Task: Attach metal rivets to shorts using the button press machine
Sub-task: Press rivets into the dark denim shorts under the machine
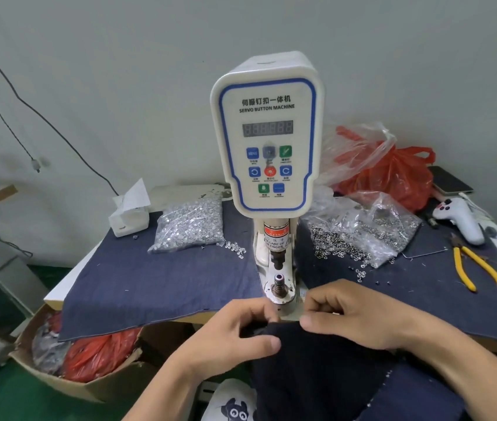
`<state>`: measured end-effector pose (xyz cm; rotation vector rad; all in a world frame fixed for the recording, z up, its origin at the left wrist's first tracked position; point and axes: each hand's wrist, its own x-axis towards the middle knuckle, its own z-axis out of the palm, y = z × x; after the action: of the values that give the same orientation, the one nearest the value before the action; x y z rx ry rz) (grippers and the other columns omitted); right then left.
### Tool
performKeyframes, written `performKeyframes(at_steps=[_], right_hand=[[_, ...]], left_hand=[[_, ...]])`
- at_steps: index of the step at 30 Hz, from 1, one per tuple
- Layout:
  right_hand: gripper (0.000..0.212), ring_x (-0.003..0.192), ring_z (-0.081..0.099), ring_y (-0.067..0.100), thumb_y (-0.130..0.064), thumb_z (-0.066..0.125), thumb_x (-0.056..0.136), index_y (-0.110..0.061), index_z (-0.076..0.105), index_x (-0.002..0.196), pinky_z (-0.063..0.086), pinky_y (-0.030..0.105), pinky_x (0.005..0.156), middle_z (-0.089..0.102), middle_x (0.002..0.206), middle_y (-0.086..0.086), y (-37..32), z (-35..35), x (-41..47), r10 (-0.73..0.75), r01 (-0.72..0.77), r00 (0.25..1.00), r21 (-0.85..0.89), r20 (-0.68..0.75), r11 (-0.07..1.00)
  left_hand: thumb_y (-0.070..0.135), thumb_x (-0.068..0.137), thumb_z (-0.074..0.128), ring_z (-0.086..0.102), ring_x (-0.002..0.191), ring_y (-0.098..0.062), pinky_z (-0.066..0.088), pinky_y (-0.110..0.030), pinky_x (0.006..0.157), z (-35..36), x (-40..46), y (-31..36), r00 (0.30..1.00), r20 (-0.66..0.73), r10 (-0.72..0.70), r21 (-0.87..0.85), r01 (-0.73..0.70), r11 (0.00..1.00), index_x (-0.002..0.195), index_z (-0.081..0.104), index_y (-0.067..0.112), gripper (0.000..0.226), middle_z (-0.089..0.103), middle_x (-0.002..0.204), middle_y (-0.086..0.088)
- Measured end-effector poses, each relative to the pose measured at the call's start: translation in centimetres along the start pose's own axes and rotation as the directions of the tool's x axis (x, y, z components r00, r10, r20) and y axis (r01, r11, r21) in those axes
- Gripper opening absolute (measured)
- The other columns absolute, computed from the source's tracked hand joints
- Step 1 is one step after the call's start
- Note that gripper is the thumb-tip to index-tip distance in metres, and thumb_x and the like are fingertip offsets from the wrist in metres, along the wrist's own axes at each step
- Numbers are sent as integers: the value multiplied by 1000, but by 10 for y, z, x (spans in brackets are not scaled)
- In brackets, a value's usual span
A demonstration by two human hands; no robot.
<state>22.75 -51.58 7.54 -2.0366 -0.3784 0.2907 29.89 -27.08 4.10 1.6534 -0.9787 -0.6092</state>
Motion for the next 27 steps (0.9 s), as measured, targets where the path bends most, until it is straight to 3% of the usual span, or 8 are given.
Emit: performKeyframes(at_steps=[2, 5, 8, 12, 15, 19, 23, 27], right_hand=[[31, 60, 34, 8, -33, 66, 88, -12, 53, 69, 27, 26, 58, 41, 62, -7, 3, -3, 1, 17, -16, 1000, -19, 10, 1000], [30, 58, 32, 9, -38, 68, 80, -20, 50, 65, 25, 23, 54, 38, 64, -2, 14, -3, 2, 101, -94, 994, 172, -32, 981], [40, 58, 34, 7, -40, 70, 89, -21, 44, 64, 32, 15, 54, 39, 76, -2, 32, -7, 9, 228, -216, 965, 105, -132, 971], [40, 51, 28, 8, -45, 66, 96, -25, 46, 67, 24, 16, 46, 33, 60, -5, 51, -6, 18, 255, -232, 949, 134, -186, 963], [34, 55, 34, 6, -45, 65, 96, -23, 58, 71, 28, 17, 50, 41, 61, -8, 56, -4, 28, 228, -193, 925, 141, -305, 971], [35, 67, 43, 12, -31, 62, 100, -7, 57, 74, 31, 31, 64, 48, 69, -1, 57, -7, 40, 237, -178, 905, 192, -352, 965], [29, 63, 42, 10, -23, 61, 101, -15, 60, 74, 32, 24, 55, 47, 67, 2, 58, -10, 43, 266, -160, 898, 303, -349, 939], [26, 57, 44, 8, -20, 61, 100, -14, 61, 75, 33, 18, 51, 51, 66, 3, 61, -11, 45, 300, -168, 887, 360, -351, 918]], left_hand=[[35, 92, 68, 55, 83, -21, 44, -41, 76, 1, 5, -5, 996, 21, -89, 204, 83, 975, 88, 58, 21, 19, 60, 89, -12], [45, 96, 61, 56, 82, -13, 46, -37, 78, -4, 13, -5, 990, -38, -135, 267, 141, 953, 90, 59, 28, 18, 62, 88, -4], [40, 102, 57, 60, 88, -10, 50, -35, 85, -13, 16, -8, 982, -121, -144, 187, 165, 968, 97, 62, 30, 13, 66, 93, 6], [32, 97, 64, 57, 95, -12, 49, -45, 98, -16, 19, -23, 956, -264, -127, 50, 146, 988, 114, 48, 22, 26, 64, 108, -4], [34, 94, 67, 57, 92, -15, 52, -47, 96, -20, 26, -32, 936, -328, -129, -40, 123, 992, 112, 46, 24, 30, 64, 105, 1], [39, 93, 68, 62, 94, -17, 56, -39, 86, -24, 36, -44, 926, -346, -152, -152, 105, 983, 101, 49, 34, 21, 66, 110, -6], [37, 91, 57, 56, 94, -17, 46, -36, 80, -24, 45, -56, 909, -372, -189, -255, 95, 962, 100, 50, 32, 12, 64, 104, 0], [34, 95, 58, 55, 90, -16, 48, -31, 77, -23, 48, -62, 922, -357, -147, -232, 65, 971, 106, 48, 28, 16, 61, 102, -1]])
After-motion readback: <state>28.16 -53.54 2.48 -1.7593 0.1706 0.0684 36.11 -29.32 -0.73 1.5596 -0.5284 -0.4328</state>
